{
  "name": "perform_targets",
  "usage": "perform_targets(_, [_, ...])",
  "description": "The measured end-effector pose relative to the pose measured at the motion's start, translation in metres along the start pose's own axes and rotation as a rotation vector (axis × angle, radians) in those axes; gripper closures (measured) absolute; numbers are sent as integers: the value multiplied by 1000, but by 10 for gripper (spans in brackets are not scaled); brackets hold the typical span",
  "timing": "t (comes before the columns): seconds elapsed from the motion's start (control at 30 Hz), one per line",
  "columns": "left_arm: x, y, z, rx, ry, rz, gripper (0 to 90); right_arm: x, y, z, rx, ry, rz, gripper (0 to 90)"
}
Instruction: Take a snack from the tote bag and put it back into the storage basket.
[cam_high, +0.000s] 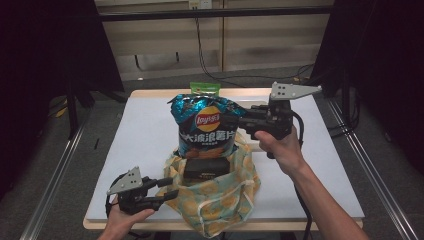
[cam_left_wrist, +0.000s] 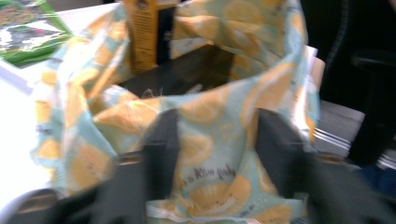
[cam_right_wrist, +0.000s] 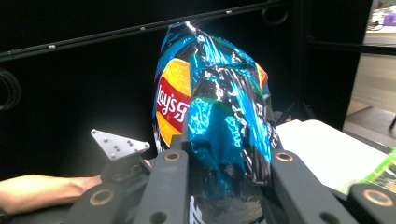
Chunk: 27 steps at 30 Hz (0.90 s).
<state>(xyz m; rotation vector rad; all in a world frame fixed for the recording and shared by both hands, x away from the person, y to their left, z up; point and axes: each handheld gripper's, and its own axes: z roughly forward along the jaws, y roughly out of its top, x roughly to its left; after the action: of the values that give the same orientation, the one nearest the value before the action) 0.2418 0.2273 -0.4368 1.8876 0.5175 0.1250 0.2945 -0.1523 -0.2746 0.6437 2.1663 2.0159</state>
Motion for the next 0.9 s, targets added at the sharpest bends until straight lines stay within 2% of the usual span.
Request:
perform_targets(0.07, [1, 0, -2, -6, 29, -1, 430, -1, 1, -6, -5, -15, -2, 771])
perform_targets(0.13, [3, 0, -3, -18, 54, -10, 324, -2, 2, -13, -16, -24, -1, 771])
perform_targets(0.23, [5, 1, -5, -33, 86, -22, 242, -4, 1, -22, -28, -28, 11, 771])
perform_targets(0.3, [7, 1, -6, -33, 102, -23, 195, -5, 2, -27, -32, -33, 16, 771])
perform_targets(0.37, [7, 0, -7, -47, 100, -31, 163, -6, 4, -33, -36, -43, 16, 771])
perform_targets(0.5, [9, 0, -9, -49, 112, -13, 129, -6, 9, -41, -44, -52, 11, 771])
perform_targets(0.63, [9, 0, -10, -54, 105, -27, 107, -8, 14, -49, -53, -66, 15, 772])
perform_targets(0.77, [11, 0, -12, -62, 125, -33, 85, -12, 18, -60, -58, -90, 12, 771])
perform_targets(0.8, [12, 1, -13, -57, 145, -33, 82, -12, 19, -62, -59, -93, 14, 771])
perform_targets(0.83, [13, 0, -13, -70, 130, -42, 80, -14, 20, -64, -62, -99, 13, 772])
perform_targets(0.9, [14, 0, -14, -61, 152, -51, 78, -17, 22, -69, -67, -110, 16, 772])
